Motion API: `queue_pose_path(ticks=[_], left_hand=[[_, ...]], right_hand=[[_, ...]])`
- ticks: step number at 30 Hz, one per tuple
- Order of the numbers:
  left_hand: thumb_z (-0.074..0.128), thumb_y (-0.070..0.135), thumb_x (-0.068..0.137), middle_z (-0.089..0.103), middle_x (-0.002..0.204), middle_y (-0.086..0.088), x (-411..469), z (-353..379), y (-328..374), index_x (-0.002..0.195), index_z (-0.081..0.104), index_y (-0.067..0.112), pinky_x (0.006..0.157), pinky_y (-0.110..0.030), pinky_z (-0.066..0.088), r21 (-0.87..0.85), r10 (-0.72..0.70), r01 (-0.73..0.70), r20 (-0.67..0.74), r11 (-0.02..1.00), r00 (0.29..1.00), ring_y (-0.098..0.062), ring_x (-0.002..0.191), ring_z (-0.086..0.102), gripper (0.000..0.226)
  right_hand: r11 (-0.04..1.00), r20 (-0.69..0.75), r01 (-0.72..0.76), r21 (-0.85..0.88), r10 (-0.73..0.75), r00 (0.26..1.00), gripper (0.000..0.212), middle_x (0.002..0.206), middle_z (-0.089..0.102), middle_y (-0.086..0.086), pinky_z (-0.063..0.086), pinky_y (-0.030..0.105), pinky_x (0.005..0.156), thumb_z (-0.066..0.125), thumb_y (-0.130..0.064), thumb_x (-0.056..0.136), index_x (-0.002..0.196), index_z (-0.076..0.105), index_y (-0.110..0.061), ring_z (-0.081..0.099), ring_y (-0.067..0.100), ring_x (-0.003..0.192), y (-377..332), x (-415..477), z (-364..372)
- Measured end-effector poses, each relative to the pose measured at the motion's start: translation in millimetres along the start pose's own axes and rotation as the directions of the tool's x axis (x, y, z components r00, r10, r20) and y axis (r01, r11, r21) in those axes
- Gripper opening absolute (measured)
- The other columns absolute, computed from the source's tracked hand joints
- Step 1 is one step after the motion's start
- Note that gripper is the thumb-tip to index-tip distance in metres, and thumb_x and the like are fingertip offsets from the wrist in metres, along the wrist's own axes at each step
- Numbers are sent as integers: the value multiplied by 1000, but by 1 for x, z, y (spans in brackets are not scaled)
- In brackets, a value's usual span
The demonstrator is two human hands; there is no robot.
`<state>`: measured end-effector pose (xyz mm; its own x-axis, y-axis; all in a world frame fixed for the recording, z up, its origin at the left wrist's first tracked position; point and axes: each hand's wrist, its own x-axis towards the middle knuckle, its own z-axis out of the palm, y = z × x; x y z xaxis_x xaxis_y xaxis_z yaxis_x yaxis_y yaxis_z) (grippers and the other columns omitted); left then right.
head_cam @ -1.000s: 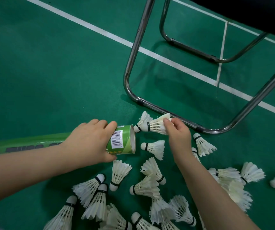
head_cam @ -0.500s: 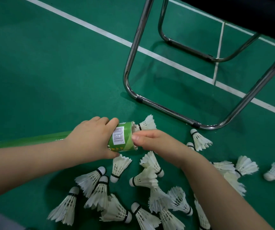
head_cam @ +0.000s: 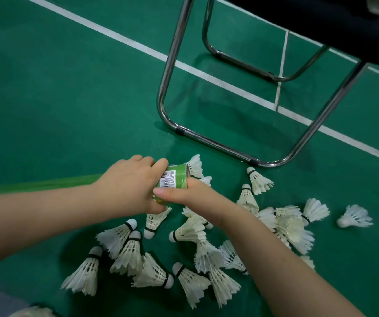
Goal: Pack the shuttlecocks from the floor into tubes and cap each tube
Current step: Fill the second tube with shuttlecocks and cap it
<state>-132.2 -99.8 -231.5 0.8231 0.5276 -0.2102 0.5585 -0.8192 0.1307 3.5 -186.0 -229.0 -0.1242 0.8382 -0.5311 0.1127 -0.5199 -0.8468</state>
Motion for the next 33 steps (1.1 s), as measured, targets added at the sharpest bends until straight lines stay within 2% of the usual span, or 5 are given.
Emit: queue_pose_path(ticks=[8,11,17,26,33], left_hand=[[59,63,67,50,97,2,-5,8,8,111,35,25,69,-29,43,51,18,-19,35,999,999,-16,82,42,63],[60,63,67,50,97,2,-8,10,6,112,34,24,70,-29,45,43,13,-15,49,999,999,-16,83,43,65],[63,63,67,50,99,2,-18,16,11,111,35,24,71,-29,45,33,18,-21,91,999,996,-16,86,44,66],[62,68,66,51,100,2,-36,21,13,114,33,24,70,-28,44,73,13,-23,136,997,991,-16,86,44,72],[61,67,67,50,99,2,-44,30,-2,113,35,24,72,-29,47,67,-42,31,179,997,983,-17,87,46,68]], right_hand=[[1000,-270,-7,16,11,963,28,76,70,-13,48,25,79,44,-45,94,82,65,-30,65,3,74,20,-18,-8],[994,-315,-5,-107,-29,949,16,91,67,-17,44,9,72,46,-40,93,96,62,-35,62,-7,83,19,-30,-18],[781,-536,-369,-504,52,843,33,110,58,-12,43,25,79,53,-39,91,122,54,-31,54,10,103,38,-38,-24],[632,-574,-573,-522,236,784,15,94,62,1,37,34,83,55,-40,85,84,53,-24,57,24,97,84,-24,31],[737,-627,-514,-439,159,763,14,85,63,3,44,35,79,51,-26,87,84,61,-17,56,22,83,85,-17,21]])
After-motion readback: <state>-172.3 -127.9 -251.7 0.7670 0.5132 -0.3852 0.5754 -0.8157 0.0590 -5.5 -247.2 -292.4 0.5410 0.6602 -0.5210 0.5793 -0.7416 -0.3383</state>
